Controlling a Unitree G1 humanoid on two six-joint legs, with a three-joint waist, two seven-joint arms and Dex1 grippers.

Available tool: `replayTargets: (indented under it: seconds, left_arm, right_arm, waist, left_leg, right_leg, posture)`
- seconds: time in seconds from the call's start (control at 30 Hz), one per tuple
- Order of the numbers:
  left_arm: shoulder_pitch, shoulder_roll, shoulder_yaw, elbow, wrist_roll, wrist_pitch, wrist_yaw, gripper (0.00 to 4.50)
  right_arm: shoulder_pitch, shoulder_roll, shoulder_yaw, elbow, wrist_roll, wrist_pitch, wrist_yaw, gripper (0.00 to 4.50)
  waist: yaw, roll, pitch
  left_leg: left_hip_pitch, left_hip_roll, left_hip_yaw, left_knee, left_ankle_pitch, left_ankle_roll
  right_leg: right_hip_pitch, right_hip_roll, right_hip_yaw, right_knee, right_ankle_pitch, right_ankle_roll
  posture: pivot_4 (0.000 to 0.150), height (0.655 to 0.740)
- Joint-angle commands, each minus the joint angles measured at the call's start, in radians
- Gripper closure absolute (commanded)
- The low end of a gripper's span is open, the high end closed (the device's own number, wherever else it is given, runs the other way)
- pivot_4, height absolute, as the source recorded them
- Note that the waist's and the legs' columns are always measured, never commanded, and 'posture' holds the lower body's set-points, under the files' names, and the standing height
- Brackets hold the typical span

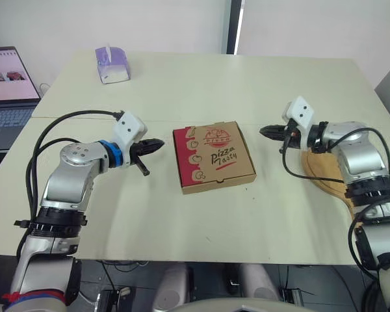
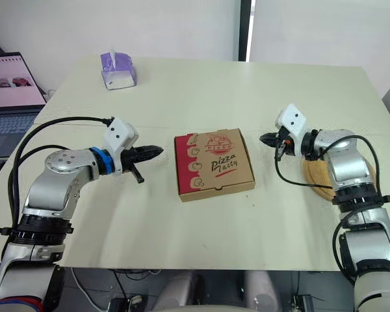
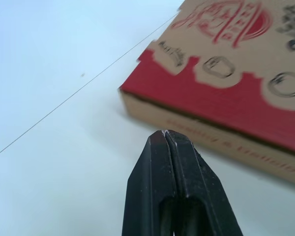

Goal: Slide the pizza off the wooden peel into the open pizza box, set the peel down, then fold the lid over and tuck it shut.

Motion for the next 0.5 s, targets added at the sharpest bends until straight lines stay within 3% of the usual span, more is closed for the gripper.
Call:
replayTargets:
  seconds: [0.03, 0.17, 0.5]
  left_arm:
    - [-0.006, -0.006, -0.005, -0.016, 0.034, -0.013, 0.046, 4.5]
    - [0.036, -0.043, -0.054, -0.085, 0.033, 0.045, 0.048, 4.5]
    - [0.047, -0.121, -0.137, -0.183, 0.02, 0.126, 0.05, 4.5]
  right_arm:
    - [-0.029, 0.004, 0.016, 0.074, -0.057, -0.086, -0.02, 4.4]
    - [0.022, 0.011, 0.035, 0.03, -0.056, -0.087, 0.021, 4.4]
    - [0.255, -0.031, 0.034, -0.43, 0.08, 0.167, 0.142, 4.4]
  waist:
    - [0.0, 0.0, 0.0]
    - [0.001, 0.0, 0.0]
    - [0.003, 0.0, 0.0]
  left_leg:
    - [0.0, 0.0, 0.0, 0.0, 0.0, 0.0]
    - [-0.002, 0.0, 0.0, 0.0, 0.0, 0.0]
    - [-0.006, 0.0, -0.001, 0.001, 0.0, 0.001]
  right_leg:
    - [0.0, 0.0, 0.0, 0.0, 0.0, 0.0]
    - [-0.001, -0.001, 0.0, 0.0, 0.0, 0.0]
    - [-0.005, 0.0, -0.001, 0.001, 0.0, 0.0]
  posture:
    - [0.15, 0.74]
    - [0.15, 0.74]
    - [0.15, 0.74]
